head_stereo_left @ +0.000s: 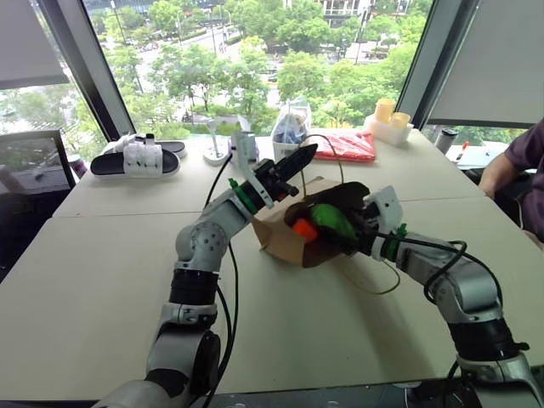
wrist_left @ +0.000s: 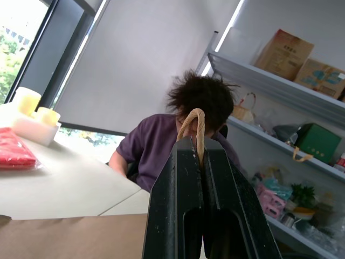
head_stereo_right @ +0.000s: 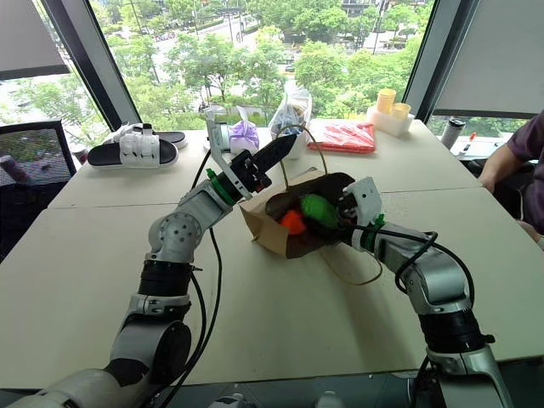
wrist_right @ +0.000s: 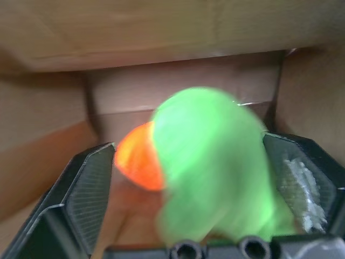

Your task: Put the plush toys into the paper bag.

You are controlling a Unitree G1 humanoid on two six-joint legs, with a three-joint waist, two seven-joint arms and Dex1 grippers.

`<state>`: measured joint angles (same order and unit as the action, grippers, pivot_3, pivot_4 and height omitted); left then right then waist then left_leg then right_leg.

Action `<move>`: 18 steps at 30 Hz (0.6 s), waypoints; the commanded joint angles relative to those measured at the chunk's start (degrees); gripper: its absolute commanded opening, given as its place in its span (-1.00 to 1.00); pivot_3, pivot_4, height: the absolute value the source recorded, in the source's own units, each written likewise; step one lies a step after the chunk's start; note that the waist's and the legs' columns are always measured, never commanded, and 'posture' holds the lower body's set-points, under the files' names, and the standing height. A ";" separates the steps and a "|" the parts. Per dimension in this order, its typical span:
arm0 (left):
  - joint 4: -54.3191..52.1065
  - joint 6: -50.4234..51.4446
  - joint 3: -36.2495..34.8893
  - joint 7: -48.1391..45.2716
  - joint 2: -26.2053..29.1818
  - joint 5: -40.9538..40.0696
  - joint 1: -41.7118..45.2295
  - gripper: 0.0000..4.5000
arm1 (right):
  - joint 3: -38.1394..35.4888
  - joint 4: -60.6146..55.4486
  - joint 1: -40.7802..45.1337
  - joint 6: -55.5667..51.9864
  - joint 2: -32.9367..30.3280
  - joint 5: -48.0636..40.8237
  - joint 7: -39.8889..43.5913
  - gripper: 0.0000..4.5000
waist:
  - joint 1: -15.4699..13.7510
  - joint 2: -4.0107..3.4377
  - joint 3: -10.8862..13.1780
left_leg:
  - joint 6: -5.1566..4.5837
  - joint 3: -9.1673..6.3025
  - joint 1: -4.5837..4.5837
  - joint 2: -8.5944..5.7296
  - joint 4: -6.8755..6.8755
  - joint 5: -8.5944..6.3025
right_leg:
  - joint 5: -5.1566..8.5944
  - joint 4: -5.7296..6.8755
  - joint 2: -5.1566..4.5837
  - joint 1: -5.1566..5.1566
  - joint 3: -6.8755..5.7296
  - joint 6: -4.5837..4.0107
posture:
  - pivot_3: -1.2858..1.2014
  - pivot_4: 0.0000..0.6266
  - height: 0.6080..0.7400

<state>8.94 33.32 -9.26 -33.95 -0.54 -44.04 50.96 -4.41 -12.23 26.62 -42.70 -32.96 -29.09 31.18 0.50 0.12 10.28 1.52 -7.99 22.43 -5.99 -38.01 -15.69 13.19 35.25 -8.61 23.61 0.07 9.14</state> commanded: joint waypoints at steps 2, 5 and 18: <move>0.13 -1.30 -0.47 -0.40 0.24 -0.35 1.78 -1.00 | -11.91 -10.22 -3.30 -5.90 -1.40 -10.62 -0.31 0.97 | -0.02 0.00 0.00 | -0.11 -0.01 0.00 0.01 0.00 -0.06 | 0.00 0.00 0.02 -0.01 0.00 0.00 | 0.03 -0.52 1.00; 1.74 -1.85 0.08 -1.23 0.23 0.32 2.64 -1.00 | -25.86 -13.83 -11.38 -11.19 -1.82 -20.24 -2.28 0.97 | -1.07 0.00 0.00 | -0.25 -0.05 0.00 0.00 0.01 -0.14 | 0.00 -0.02 0.03 -0.06 -0.03 0.00 | 0.03 -0.52 1.00; 2.22 -2.48 1.06 -2.21 -1.00 0.42 2.23 -1.00 | -33.54 -14.18 -28.89 -12.08 11.94 -35.88 -14.55 0.97 | -0.99 -0.03 -0.01 | -0.31 0.01 -0.10 0.02 0.00 -0.18 | 0.00 0.04 0.02 -0.10 0.05 0.00 | 0.03 -0.52 1.00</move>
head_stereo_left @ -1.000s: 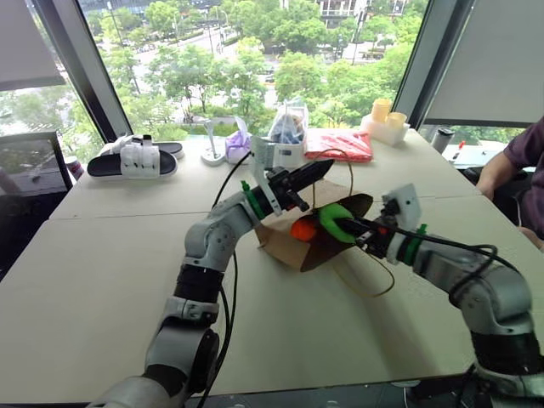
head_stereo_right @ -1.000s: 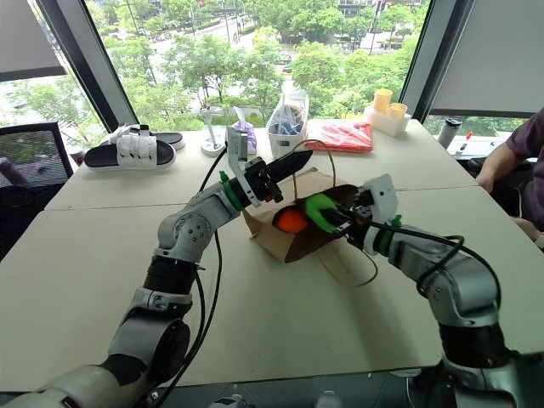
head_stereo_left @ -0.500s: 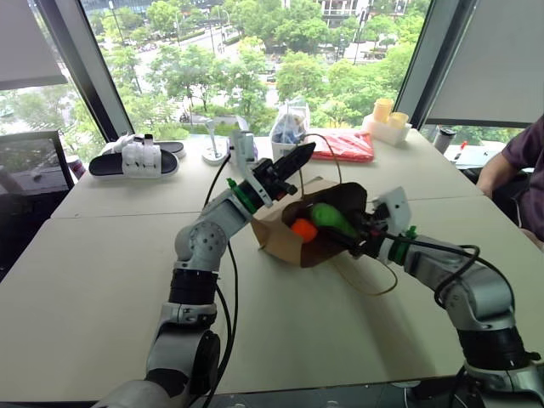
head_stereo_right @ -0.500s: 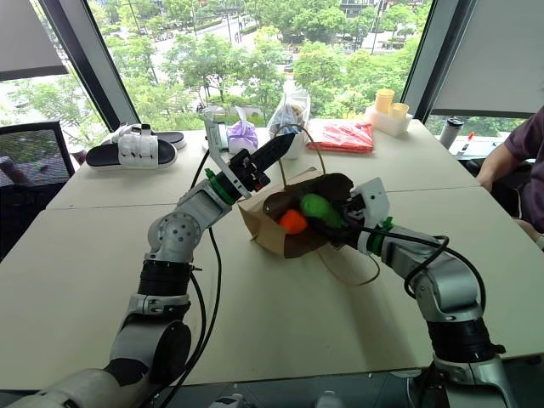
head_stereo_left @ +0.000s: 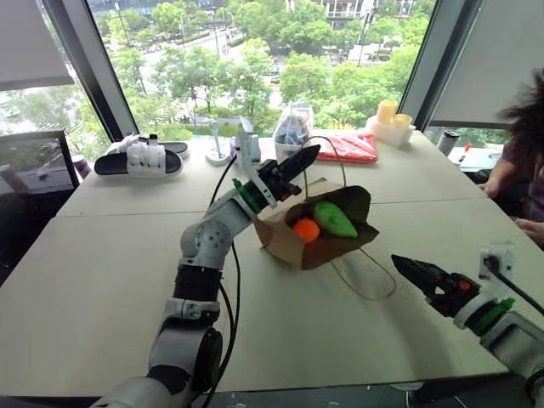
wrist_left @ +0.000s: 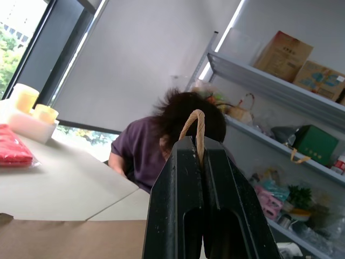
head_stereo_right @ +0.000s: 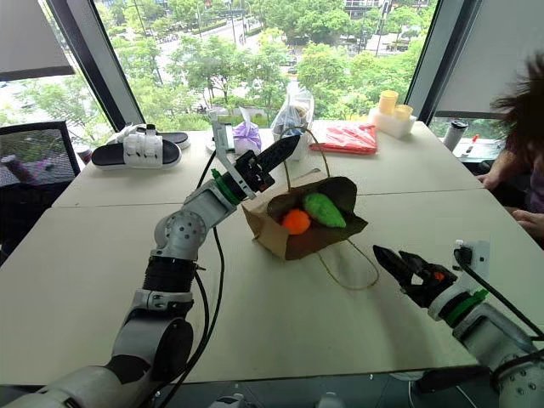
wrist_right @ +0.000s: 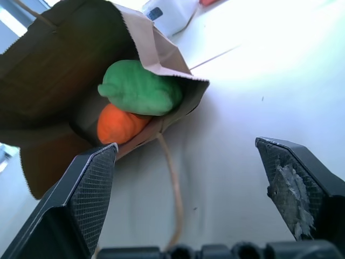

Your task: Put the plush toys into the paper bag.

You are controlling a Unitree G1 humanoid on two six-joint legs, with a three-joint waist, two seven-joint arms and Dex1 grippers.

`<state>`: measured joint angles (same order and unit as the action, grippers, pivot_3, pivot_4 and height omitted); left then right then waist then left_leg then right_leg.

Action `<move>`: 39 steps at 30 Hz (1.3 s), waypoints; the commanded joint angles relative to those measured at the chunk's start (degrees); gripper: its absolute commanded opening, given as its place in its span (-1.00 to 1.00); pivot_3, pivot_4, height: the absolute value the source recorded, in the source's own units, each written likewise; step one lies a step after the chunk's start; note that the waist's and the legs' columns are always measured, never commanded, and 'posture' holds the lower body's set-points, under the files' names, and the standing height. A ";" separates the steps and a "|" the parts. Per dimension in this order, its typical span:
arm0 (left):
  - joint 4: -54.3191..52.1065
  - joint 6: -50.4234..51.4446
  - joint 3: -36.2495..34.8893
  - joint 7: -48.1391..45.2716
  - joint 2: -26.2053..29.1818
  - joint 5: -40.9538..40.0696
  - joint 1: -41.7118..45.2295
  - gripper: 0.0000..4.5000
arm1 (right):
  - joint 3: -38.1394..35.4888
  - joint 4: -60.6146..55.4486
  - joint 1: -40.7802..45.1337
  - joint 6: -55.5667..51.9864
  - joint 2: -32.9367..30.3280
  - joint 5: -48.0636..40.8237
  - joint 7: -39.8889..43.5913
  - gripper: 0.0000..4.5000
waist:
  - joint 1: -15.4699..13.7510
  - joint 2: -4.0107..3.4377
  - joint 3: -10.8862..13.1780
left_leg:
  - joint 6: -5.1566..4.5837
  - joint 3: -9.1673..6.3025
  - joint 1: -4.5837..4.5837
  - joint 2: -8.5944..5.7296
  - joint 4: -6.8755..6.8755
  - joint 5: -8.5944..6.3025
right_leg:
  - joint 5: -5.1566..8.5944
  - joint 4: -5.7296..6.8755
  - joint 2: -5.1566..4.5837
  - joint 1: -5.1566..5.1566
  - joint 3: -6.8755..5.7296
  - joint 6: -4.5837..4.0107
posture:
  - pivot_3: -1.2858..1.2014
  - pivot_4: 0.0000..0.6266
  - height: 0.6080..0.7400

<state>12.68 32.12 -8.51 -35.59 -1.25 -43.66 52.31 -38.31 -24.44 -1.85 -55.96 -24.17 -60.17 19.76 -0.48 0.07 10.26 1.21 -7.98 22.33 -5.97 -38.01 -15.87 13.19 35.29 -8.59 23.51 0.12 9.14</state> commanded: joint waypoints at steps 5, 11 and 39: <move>-1.23 -1.18 0.26 -0.66 -0.56 0.22 1.18 -1.00 | 5.64 -2.18 -3.93 2.96 9.76 -5.31 -7.15 0.97 | -0.18 0.00 0.00 | 0.00 -0.03 -0.01 0.00 0.00 0.00 | 0.00 0.02 0.02 0.01 0.00 0.00 | 0.03 -0.52 1.00; -0.72 -0.90 -0.12 -0.71 -0.29 0.19 1.55 -1.00 | 9.00 -3.44 -5.55 6.08 14.45 -9.07 -9.88 0.75 | -0.14 0.00 -0.01 | 0.00 -0.05 -0.01 -0.01 0.00 0.00 | 0.00 0.03 0.02 0.01 0.00 0.00 | 0.03 -0.52 1.00; 10.14 -9.10 -3.87 6.25 2.66 6.61 8.69 -1.00 | 9.40 -3.88 16.18 18.62 -7.62 -34.80 -15.81 -0.99 | -0.21 0.07 0.03 | 0.00 0.01 0.07 -0.02 0.03 0.00 | 0.02 -0.07 0.01 -0.03 -0.17 0.03 | 0.03 -0.52 1.00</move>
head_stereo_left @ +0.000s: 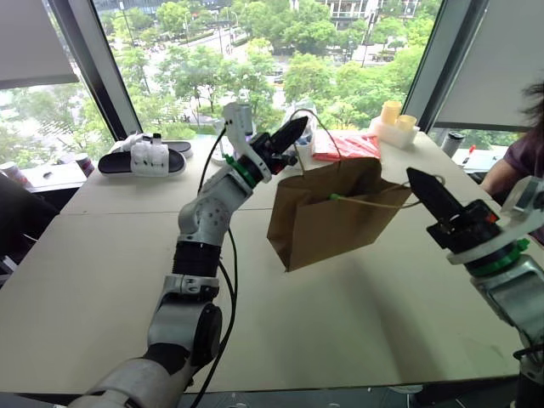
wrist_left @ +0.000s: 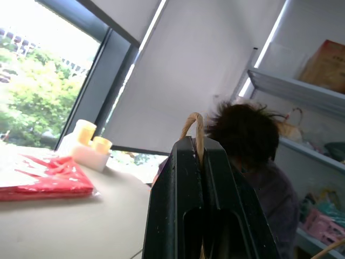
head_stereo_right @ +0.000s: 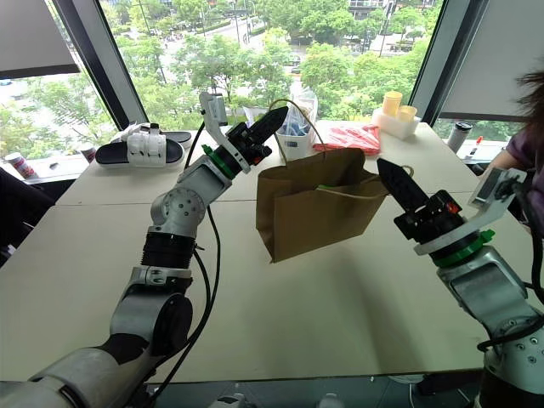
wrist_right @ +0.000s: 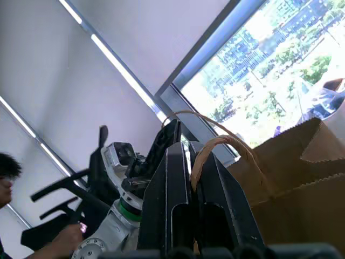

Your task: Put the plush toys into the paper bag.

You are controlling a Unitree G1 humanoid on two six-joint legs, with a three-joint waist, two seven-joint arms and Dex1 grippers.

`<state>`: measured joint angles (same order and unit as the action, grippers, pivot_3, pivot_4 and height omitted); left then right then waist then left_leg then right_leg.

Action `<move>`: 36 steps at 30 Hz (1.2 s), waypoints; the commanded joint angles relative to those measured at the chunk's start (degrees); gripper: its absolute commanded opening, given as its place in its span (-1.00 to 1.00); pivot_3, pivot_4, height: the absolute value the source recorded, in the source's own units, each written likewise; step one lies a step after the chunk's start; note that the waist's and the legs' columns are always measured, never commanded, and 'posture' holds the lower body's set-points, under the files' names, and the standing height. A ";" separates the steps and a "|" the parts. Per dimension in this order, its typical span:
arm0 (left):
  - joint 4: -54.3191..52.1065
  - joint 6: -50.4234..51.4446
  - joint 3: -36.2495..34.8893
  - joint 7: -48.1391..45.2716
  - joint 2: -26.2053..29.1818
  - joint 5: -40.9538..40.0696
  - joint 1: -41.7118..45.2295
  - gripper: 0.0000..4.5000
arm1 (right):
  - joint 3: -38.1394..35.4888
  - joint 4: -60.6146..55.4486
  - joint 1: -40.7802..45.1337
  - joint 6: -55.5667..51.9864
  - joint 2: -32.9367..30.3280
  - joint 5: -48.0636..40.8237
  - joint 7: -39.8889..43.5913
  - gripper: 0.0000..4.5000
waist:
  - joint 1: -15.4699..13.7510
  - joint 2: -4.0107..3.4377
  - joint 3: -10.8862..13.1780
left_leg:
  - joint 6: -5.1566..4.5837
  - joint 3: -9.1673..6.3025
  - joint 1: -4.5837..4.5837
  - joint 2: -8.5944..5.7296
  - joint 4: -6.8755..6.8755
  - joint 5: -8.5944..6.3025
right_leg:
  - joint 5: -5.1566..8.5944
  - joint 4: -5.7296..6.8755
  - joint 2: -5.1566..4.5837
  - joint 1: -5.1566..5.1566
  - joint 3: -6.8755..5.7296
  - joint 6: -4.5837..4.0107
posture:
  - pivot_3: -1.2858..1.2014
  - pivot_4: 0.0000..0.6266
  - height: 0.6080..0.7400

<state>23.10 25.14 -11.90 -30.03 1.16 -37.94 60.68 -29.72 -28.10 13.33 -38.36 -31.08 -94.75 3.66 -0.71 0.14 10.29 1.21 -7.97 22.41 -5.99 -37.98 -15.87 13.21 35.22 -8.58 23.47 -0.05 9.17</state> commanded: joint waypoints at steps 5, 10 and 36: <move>-0.89 -1.61 1.03 -0.74 1.08 2.72 -2.36 -1.00 | 4.34 1.28 0.24 -0.13 -0.71 2.04 2.94 -0.99 | 0.08 0.00 0.00 | -0.01 -0.01 0.00 0.00 -0.01 0.00 | 0.00 -0.03 -0.02 0.02 0.03 0.00 | 0.03 -0.52 1.00; -3.23 -1.03 1.87 -1.79 1.09 2.62 -5.45 -0.63 | 6.18 1.47 -0.42 0.38 0.18 3.71 4.06 -0.61 | 0.09 0.00 0.00 | -0.01 -0.02 -0.01 0.00 -0.01 -0.01 | 0.00 0.00 0.00 0.02 0.03 0.00 | 0.03 -0.52 1.00; -14.58 15.34 -2.76 -13.23 20.97 -4.08 -18.80 1.00 | 20.70 -3.68 -8.73 -0.54 3.02 20.94 12.93 0.39 | 1.39 -0.01 0.00 | 0.00 -0.10 -0.08 0.06 0.01 0.00 | 0.00 0.19 0.02 0.12 0.08 -0.01 | 0.03 -0.52 1.00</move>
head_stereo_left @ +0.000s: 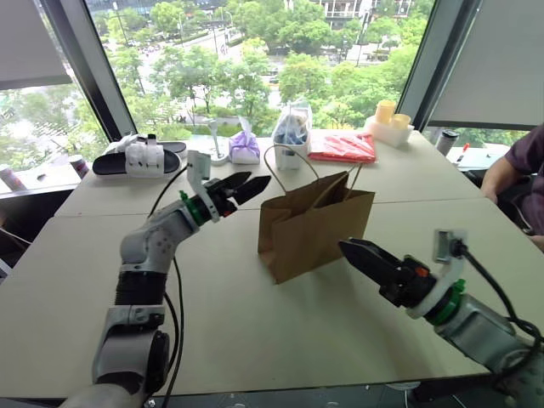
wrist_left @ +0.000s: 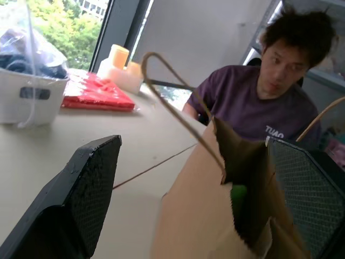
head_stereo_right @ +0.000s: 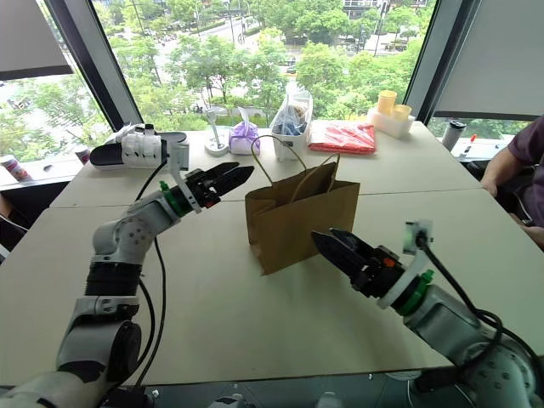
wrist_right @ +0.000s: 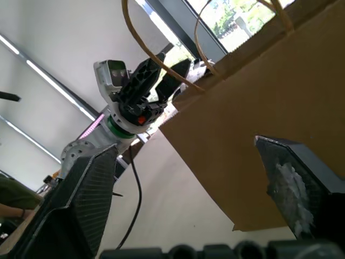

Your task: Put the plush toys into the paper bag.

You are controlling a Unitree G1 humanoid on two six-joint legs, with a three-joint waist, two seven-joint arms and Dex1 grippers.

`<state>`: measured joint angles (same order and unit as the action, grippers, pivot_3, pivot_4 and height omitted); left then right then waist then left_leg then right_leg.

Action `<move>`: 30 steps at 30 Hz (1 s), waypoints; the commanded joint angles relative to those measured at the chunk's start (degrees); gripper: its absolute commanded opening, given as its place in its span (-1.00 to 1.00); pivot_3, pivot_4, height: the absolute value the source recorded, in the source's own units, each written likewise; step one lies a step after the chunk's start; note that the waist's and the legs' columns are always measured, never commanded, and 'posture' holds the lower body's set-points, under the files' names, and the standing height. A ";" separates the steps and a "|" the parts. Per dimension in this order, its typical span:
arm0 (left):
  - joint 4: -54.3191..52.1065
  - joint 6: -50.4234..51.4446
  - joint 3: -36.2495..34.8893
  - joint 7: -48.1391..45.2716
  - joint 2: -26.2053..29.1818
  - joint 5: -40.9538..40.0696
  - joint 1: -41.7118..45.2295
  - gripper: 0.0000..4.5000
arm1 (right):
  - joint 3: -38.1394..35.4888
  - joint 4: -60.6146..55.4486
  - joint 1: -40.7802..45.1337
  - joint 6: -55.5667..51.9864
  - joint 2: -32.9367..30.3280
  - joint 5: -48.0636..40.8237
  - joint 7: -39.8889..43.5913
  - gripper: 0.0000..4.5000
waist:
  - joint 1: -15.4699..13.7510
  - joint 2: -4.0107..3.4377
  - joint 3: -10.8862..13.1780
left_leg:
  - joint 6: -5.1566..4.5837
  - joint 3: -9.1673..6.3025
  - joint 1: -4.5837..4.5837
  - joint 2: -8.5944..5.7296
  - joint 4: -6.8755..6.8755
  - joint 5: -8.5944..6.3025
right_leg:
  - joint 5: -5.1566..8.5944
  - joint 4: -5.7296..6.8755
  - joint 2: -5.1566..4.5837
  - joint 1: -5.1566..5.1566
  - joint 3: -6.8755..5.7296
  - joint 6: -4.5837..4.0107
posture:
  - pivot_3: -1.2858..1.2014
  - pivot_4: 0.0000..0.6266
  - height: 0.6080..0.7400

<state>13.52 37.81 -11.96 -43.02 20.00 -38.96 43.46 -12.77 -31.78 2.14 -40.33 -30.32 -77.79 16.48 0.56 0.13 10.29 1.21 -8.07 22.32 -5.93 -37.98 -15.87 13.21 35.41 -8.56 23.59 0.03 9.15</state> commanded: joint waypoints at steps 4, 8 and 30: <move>-12.41 7.06 -3.82 1.00 3.46 -6.83 -5.86 1.00 | 8.58 2.11 6.18 1.12 5.23 9.03 0.96 -0.53 | -0.06 0.02 0.01 | 0.02 -0.06 0.05 0.00 0.00 0.01 | 0.00 0.02 -0.03 0.05 0.00 0.00 | 0.03 -0.52 1.00; -19.31 8.99 -2.43 2.02 4.21 -7.98 -9.38 1.00 | 11.88 7.37 11.62 0.83 7.25 14.80 2.08 -0.98 | 0.02 0.02 0.01 | 0.03 -0.07 0.05 -0.01 0.00 0.01 | 0.00 0.00 -0.03 0.04 0.01 -0.01 | 0.03 -0.52 1.00; -18.20 -3.18 13.84 -2.47 0.99 5.11 -8.88 0.77 | 12.66 18.99 19.88 0.01 11.61 28.25 9.35 -1.00 | 0.08 0.01 0.01 | 0.05 0.01 0.06 -0.02 0.07 0.02 | 0.00 0.00 -0.02 0.12 0.06 -0.03 | 0.03 -0.52 1.00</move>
<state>-4.89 36.76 1.85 -45.81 21.34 -34.94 32.93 1.15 -10.16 22.50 -40.37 -19.08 -49.61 25.36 0.64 0.14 10.30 1.25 -8.06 22.38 -5.95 -37.90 -15.85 13.21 35.41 -8.57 23.72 0.09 9.12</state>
